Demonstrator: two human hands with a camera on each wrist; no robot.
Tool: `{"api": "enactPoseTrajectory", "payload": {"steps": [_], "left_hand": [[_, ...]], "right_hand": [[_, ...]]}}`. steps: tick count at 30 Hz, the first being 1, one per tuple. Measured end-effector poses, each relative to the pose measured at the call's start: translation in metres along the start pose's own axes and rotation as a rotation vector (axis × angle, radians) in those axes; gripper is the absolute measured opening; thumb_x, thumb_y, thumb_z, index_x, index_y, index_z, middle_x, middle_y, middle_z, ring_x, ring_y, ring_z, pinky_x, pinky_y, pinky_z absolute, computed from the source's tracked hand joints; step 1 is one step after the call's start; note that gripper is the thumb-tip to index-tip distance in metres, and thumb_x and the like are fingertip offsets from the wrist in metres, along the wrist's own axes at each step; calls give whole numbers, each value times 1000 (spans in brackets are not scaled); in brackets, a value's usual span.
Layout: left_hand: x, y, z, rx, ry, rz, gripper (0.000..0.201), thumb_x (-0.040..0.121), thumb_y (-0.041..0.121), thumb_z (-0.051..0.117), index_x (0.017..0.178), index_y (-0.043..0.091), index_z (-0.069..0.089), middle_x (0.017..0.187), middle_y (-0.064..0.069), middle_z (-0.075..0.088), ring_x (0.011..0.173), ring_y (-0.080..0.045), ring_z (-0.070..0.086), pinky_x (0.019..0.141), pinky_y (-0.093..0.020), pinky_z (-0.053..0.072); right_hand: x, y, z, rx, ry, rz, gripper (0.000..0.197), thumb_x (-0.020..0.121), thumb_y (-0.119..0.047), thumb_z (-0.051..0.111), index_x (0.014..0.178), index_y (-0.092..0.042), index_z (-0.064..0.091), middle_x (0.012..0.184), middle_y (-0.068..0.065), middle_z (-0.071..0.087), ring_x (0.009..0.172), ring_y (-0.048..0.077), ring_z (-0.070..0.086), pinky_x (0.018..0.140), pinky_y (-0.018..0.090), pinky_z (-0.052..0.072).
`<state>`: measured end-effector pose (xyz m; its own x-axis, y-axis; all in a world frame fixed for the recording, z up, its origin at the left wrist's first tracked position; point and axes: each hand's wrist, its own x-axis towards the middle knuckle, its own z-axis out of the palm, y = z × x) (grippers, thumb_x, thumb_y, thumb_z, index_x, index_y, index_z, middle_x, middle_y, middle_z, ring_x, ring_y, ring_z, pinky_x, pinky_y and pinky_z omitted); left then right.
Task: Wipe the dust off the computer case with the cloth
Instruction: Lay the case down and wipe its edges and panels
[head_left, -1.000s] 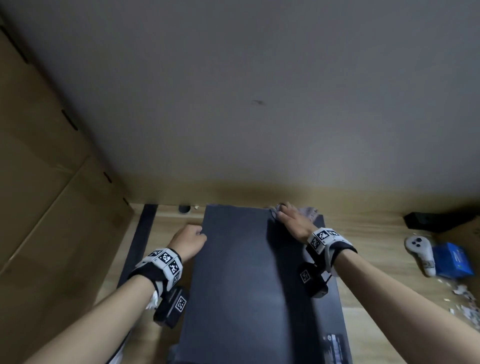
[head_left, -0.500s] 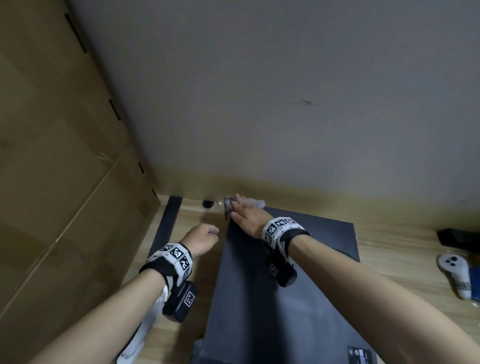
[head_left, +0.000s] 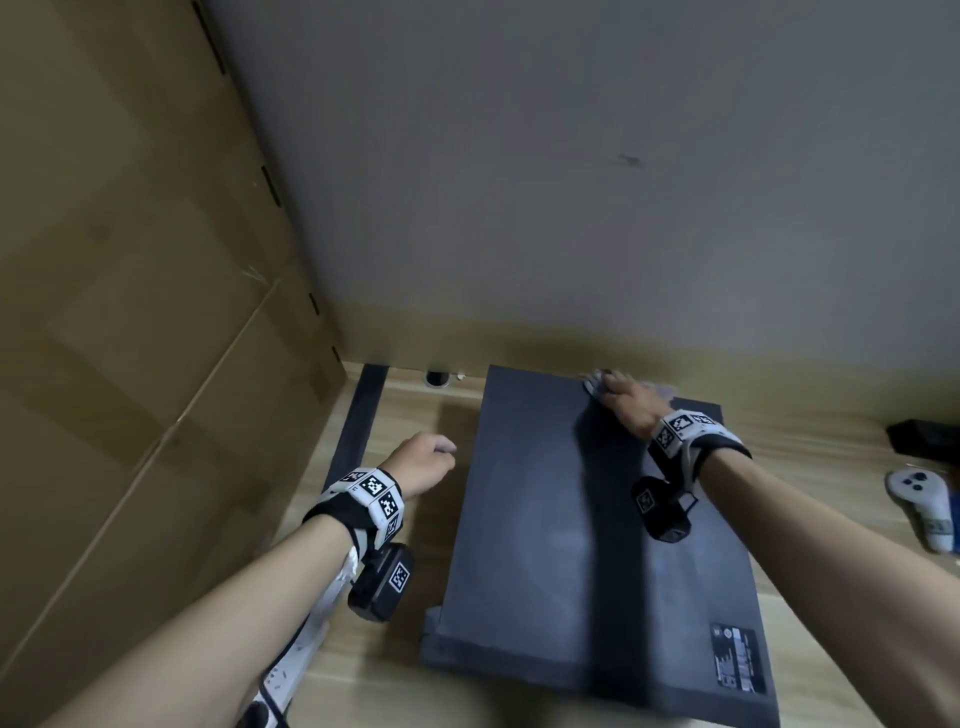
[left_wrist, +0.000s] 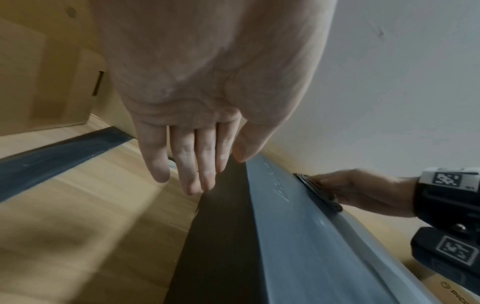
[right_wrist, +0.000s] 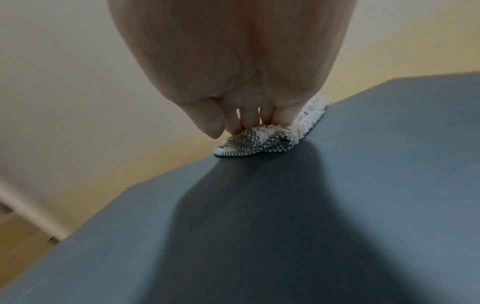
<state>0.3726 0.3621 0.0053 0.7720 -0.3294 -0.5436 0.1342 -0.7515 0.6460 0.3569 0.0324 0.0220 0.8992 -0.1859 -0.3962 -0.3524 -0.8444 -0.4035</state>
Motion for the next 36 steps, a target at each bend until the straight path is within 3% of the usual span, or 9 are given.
{"api": "enactPoseTrajectory", "payload": {"steps": [4, 6, 13, 17, 20, 25, 30, 33, 36], "left_hand": [[-21, -29, -6, -16, 16, -20, 33, 91, 22, 57, 122, 15, 64, 125, -3, 64, 113, -19, 60, 104, -35, 44], [-34, -42, -6, -30, 25, -27, 32, 91, 23, 57, 122, 15, 64, 123, -3, 65, 111, -20, 61, 103, -37, 45], [-72, -73, 15, -160, 52, -33, 35, 93, 16, 52, 128, 11, 58, 123, -6, 64, 111, -22, 62, 105, -39, 44], [-91, -81, 35, -271, 86, 12, 32, 95, 8, 43, 123, 6, 59, 107, -8, 68, 96, -25, 67, 92, -36, 51], [-105, -87, 47, -283, 77, 58, 31, 98, 12, 41, 121, 6, 61, 110, -11, 68, 93, -24, 65, 77, -29, 50], [-122, -85, 64, -248, 119, 143, 27, 95, 13, 50, 116, 6, 66, 116, -7, 66, 111, -19, 57, 100, -31, 42], [-132, -74, 82, -182, 145, 118, 40, 94, 24, 52, 132, 14, 54, 133, -3, 58, 124, -20, 52, 109, -36, 38], [-141, -68, 96, -168, 178, 83, 44, 96, 25, 47, 138, 14, 46, 140, -4, 52, 129, -21, 48, 109, -35, 35], [-152, -63, 109, -156, 228, 67, 46, 97, 26, 44, 140, 13, 44, 142, -4, 50, 130, -22, 46, 107, -33, 34]], "right_hand": [[-20, -78, 38, 3, -104, -212, 53, 102, -11, 42, 154, -11, 30, 165, 8, 9, 153, 24, 5, 120, 33, 4], [-41, -102, 61, 11, -169, -337, 55, 101, -9, 43, 154, -12, 29, 165, 7, 9, 153, 21, 4, 120, 31, 3], [-144, -98, 126, 247, -326, -498, 41, 98, -4, 49, 136, -15, 59, 152, -3, 43, 146, 2, 25, 124, 32, 13], [-202, -104, 157, 383, -361, -496, 38, 89, -6, 54, 123, -15, 70, 137, -1, 60, 138, -1, 39, 120, 26, 24], [-226, -112, 168, 473, -249, -413, 40, 81, -18, 53, 115, -17, 75, 126, -1, 68, 129, 2, 52, 114, 28, 36], [-257, -106, 180, 412, -165, -436, 42, 80, -26, 48, 116, -28, 69, 118, 1, 71, 121, 19, 60, 107, 41, 43], [-288, -63, 169, 403, -80, -389, 40, 77, -23, 46, 105, -24, 76, 116, -1, 73, 126, -7, 51, 106, 26, 44], [-313, -11, 152, 487, 9, -277, 29, 79, -8, 52, 94, -16, 77, 101, 0, 76, 116, -15, 54, 91, 28, 52], [-335, 42, 135, 522, 127, -175, 37, 81, 3, 55, 88, -24, 80, 98, -15, 74, 108, -18, 56, 85, 14, 46]]}}
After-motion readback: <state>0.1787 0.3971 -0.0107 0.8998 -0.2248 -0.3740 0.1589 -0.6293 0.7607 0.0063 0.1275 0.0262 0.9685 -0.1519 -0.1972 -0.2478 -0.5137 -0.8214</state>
